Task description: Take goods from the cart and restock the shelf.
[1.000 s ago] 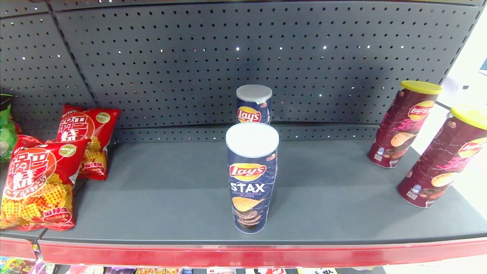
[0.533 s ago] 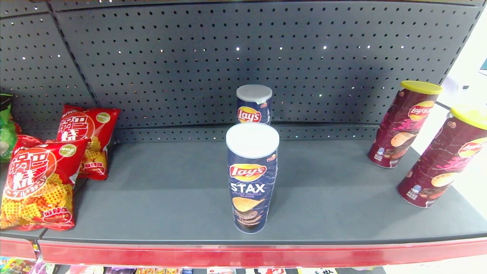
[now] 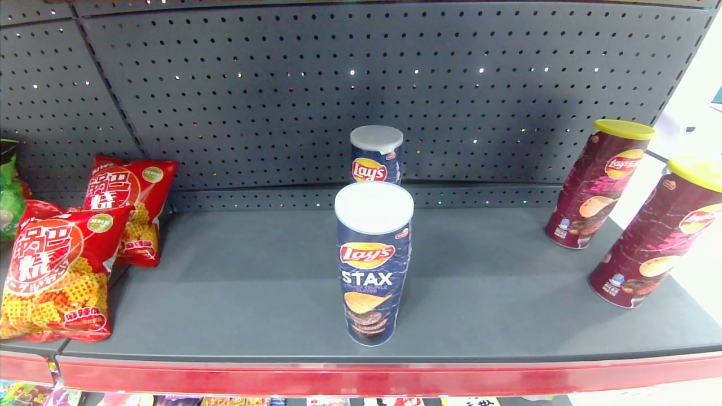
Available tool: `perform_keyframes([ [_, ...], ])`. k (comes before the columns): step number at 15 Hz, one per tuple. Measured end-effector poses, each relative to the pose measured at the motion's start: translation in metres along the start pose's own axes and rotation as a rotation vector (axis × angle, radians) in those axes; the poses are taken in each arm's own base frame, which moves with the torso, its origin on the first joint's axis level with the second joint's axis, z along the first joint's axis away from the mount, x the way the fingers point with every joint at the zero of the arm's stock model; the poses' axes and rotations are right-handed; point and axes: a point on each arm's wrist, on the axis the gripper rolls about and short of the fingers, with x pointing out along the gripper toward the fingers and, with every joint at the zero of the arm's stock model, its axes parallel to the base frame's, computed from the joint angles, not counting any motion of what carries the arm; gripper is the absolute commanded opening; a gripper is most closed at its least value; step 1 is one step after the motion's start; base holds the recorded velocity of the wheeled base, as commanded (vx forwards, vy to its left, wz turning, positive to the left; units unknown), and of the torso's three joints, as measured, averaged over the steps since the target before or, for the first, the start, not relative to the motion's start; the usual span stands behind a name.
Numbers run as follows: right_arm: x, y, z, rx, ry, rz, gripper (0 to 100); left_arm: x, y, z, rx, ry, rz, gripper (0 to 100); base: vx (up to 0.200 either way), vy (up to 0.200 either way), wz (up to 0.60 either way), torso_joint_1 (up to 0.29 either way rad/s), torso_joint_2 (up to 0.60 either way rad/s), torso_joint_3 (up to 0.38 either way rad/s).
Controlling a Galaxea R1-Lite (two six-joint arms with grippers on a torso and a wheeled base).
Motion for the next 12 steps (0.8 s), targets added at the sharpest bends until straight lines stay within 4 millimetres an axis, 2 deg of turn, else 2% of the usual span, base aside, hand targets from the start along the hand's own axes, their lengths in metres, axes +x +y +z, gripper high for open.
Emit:
perform_keyframes([
  [12, 0.0, 0.0001, 0.0, -0.006, 0.0, 0.003, 100, 0.0, 0.0, 0.0, 0.0, 0.0, 0.0, 100, 0.0, 0.0, 0.0, 0.0, 0.0, 0.0],
])
